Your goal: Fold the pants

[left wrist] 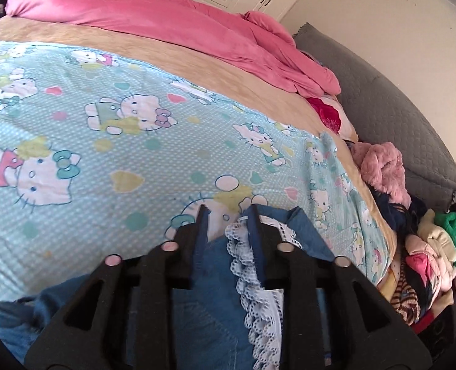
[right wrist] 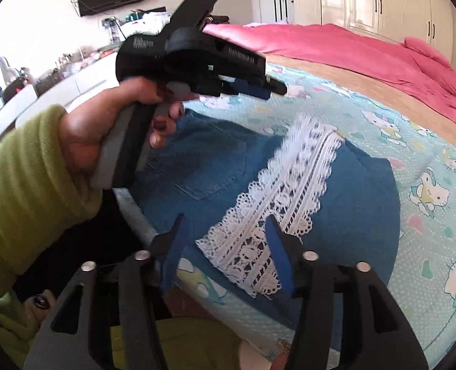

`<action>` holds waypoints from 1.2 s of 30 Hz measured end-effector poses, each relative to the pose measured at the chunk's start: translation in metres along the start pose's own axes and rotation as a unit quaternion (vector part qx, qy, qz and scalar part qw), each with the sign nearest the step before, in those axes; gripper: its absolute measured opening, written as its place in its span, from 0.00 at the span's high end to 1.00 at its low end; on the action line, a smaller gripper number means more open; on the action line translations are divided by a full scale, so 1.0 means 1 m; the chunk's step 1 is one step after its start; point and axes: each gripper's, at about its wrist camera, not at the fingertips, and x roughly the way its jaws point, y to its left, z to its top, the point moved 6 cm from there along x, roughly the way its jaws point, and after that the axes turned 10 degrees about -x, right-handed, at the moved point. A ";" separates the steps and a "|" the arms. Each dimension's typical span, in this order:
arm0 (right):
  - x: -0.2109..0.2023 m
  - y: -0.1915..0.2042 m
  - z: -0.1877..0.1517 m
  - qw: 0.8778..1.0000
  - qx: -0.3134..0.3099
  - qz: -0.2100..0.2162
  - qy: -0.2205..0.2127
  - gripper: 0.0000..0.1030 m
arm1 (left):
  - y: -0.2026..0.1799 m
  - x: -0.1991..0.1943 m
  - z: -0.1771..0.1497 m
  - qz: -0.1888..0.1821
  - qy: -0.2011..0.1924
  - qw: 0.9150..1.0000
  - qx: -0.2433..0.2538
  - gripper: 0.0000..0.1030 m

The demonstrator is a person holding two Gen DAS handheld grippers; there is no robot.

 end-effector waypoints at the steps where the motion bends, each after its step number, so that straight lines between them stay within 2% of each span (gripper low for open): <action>1: -0.005 -0.002 0.002 1.000 0.001 -0.003 -0.006 0.47 | 0.000 -0.001 -0.002 0.000 0.001 1.000 0.001 0.81; 4: -0.020 -0.024 0.006 0.999 0.017 -0.025 -0.021 0.42 | -0.003 0.002 -0.008 -0.007 0.010 1.000 0.004 0.81; 7: -0.030 -0.069 0.007 0.996 0.051 -0.067 -0.027 0.41 | -0.006 0.009 -0.014 -0.026 0.023 0.999 -0.004 0.71; 8: -0.032 -0.088 0.005 0.994 0.069 -0.077 -0.029 0.41 | -0.008 0.013 -0.015 -0.036 0.029 0.999 -0.010 0.71; 11: -0.027 -0.146 0.002 0.986 0.121 -0.110 -0.016 0.41 | -0.012 0.025 -0.018 -0.046 0.042 0.998 -0.014 0.70; 14: -0.008 -0.191 0.001 0.982 0.135 -0.133 0.016 0.42 | -0.013 0.036 -0.019 -0.046 0.050 0.997 -0.021 0.62; 18: 0.022 -0.216 0.008 0.982 0.129 -0.128 0.043 0.42 | -0.008 0.052 -0.020 -0.050 0.067 0.995 -0.046 0.55; 22: 0.059 -0.222 0.008 0.983 0.158 -0.070 0.061 0.42 | -0.003 0.066 -0.025 -0.057 0.080 0.993 -0.069 0.56; 23: 0.065 -0.222 0.007 0.982 0.162 -0.065 0.071 0.44 | -0.002 0.067 -0.026 -0.060 0.081 0.992 -0.072 0.64; 24: 0.073 -0.222 0.005 0.981 0.170 -0.050 0.080 0.62 | -0.003 0.069 -0.027 -0.065 0.083 0.992 -0.075 0.75; 25: 0.080 -0.221 0.003 0.979 0.181 -0.029 0.085 0.76 | -0.005 0.070 -0.029 -0.069 0.084 0.991 -0.076 0.91; 26: 0.084 -0.220 0.001 0.977 0.199 -0.003 0.080 0.87 | -0.007 0.068 -0.030 -0.067 0.084 0.992 -0.072 0.91; 27: 0.081 -0.218 0.001 0.977 0.202 -0.002 0.071 0.90 | -0.009 0.065 -0.030 -0.062 0.080 0.993 -0.063 0.91; 32: 0.053 -0.222 0.010 0.976 0.218 -0.021 -0.001 0.91 | -0.024 0.031 -0.023 -0.048 0.037 0.998 0.000 0.92; 34: 0.064 -0.220 0.012 0.979 0.195 -0.048 0.022 0.91 | -0.023 0.040 -0.021 -0.006 0.042 0.999 0.019 0.91; 36: 0.075 -0.219 0.011 0.980 0.180 -0.073 0.044 0.86 | -0.013 0.053 -0.023 0.023 0.055 0.998 0.011 0.90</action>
